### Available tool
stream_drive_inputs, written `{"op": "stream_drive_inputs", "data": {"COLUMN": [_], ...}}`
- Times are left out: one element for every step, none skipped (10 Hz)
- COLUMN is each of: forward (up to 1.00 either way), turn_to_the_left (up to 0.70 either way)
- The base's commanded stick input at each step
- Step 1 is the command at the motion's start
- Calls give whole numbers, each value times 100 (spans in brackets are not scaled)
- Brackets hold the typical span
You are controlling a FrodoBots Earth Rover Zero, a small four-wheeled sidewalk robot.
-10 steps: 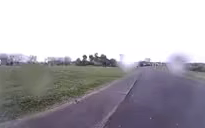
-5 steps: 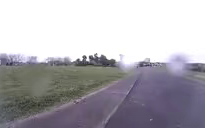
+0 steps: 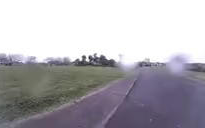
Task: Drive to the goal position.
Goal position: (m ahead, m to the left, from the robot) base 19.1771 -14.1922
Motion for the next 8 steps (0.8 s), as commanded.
{"op": "stream_drive_inputs", "data": {"forward": [0, 0, 0, 0, 0, 0, 0, 0], "turn_to_the_left": [-100, -100, -100, -100, -100, -100, -100, -100]}}
